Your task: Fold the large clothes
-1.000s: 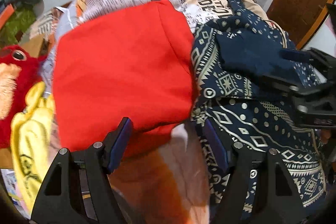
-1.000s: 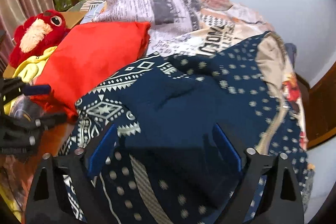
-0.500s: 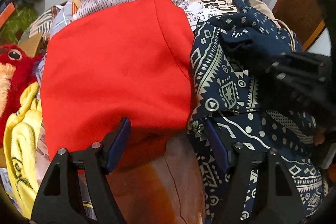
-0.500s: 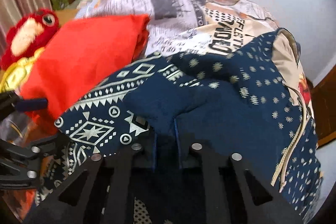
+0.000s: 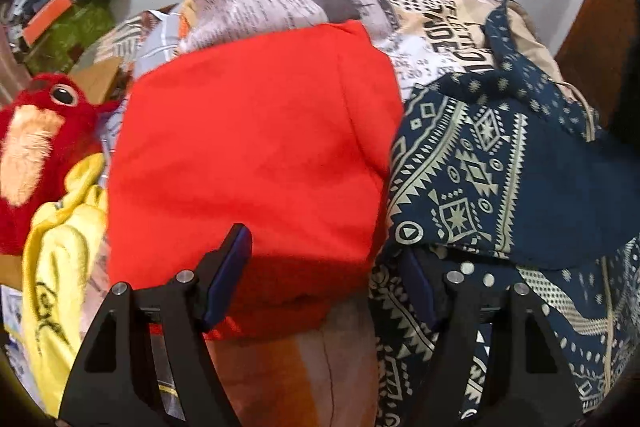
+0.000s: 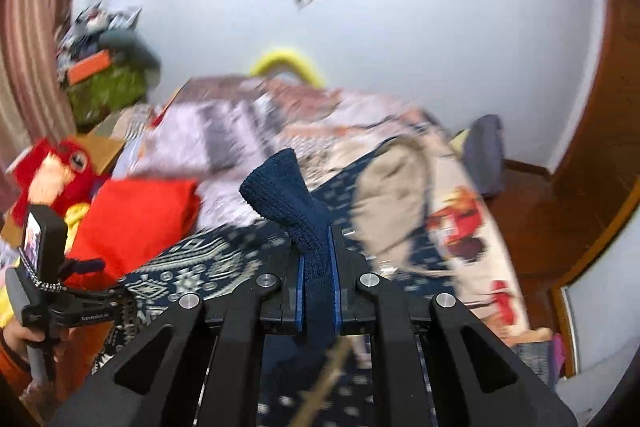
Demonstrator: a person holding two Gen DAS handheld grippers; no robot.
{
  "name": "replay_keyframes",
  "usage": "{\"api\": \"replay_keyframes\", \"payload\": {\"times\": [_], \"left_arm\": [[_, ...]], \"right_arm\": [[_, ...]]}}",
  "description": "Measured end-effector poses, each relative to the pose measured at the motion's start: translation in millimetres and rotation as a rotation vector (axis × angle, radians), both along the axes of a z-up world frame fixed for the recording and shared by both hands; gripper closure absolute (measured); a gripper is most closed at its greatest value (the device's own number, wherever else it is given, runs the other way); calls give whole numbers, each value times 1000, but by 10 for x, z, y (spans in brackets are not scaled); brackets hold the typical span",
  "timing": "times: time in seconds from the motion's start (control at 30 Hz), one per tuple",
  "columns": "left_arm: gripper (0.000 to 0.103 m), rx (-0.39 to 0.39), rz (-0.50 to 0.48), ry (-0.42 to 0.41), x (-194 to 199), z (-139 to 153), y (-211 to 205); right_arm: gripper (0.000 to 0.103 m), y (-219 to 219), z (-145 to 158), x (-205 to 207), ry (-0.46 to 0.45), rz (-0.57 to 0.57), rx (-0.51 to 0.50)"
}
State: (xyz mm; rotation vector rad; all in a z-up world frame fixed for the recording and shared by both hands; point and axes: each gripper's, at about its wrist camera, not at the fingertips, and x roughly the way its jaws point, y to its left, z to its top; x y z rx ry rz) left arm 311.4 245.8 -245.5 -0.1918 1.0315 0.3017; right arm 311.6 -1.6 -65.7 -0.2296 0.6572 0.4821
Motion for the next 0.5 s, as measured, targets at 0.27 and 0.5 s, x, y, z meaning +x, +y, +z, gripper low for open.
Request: {"api": "replay_keyframes", "payload": {"times": [0.27, 0.5], "left_arm": [[28, 35, 64, 2, -40, -20, -8], [26, 54, 82, 24, -39, -67, -42]], "right_arm": [[94, -716, -119, 68, 87, -125, 43], [94, -1188, -724, 61, 295, -192, 52]]}}
